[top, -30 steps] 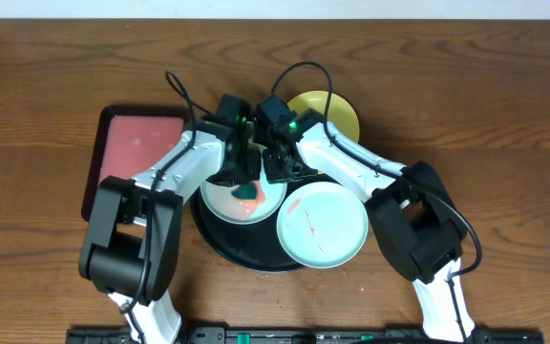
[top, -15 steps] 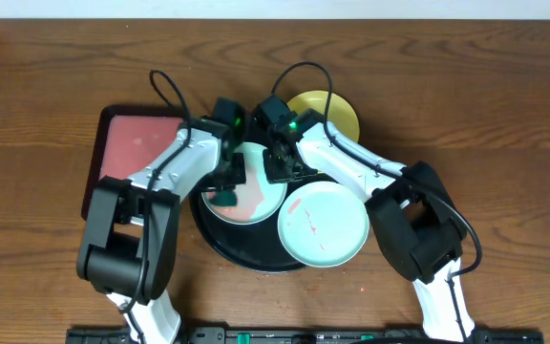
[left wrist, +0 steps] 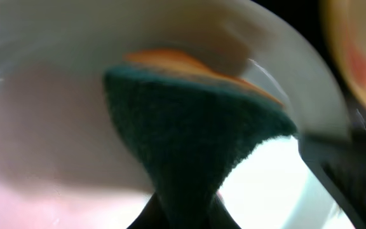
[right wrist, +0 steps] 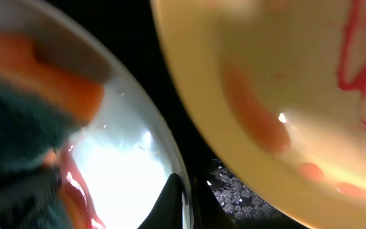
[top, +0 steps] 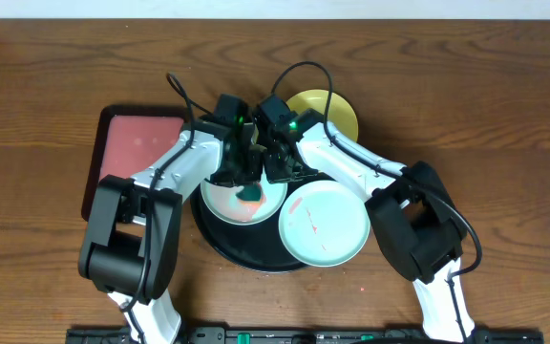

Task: Clean dirty plates on tray and stack at the side
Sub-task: 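Scrub the held pale green plate with the sponge in the left gripper, then lift the sponge away from the plate with the left gripper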

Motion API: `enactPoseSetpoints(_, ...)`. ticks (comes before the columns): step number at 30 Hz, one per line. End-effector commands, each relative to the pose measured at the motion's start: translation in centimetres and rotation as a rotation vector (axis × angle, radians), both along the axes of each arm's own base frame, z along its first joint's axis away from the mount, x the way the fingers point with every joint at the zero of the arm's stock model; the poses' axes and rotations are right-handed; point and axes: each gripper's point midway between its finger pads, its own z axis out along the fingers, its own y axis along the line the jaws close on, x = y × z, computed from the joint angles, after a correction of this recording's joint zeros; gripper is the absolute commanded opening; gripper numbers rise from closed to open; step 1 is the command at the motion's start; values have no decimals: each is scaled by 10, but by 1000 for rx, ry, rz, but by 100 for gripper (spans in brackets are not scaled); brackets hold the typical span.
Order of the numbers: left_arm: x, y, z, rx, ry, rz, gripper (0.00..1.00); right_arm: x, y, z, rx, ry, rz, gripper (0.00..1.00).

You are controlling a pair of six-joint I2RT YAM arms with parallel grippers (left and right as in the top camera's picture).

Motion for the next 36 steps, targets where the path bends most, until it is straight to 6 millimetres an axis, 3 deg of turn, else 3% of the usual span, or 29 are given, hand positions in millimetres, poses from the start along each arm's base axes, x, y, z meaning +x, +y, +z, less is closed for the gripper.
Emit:
enactPoseSetpoints(1,14,79,-7,391,-82,329,8,-8,-6,-15,-52,21,18,3)
enactPoseSetpoints(4,5,93,-5,467,-64,389,7,-7,-6,-15,-52,21,17,3)
enactPoseSetpoints(8,-14,83,-9,423,32,329,7,-7,-6,-15,-52,20,16,3)
enactPoseSetpoints(15,-50,1,-7,-34,228,12,7,-7,-6,-15,-52,20,16,4)
enactPoseSetpoints(18,-52,-18,0,-151,245,-15,7,-7,-6,-15,-51,19,16,3)
enactPoseSetpoints(22,-34,-11,-4,-98,167,-3,7,-6,-5,-15,-50,18,16,3)
enactPoseSetpoints(27,-1,25,-8,116,36,160,7,-6,-5,-15,-50,18,17,1)
enactPoseSetpoints(31,16,39,19,188,-36,183,8,-7,-6,-15,-51,18,27,1)
enactPoseSetpoints(36,39,48,85,160,-173,230,7,-7,-5,-15,-48,18,41,1)
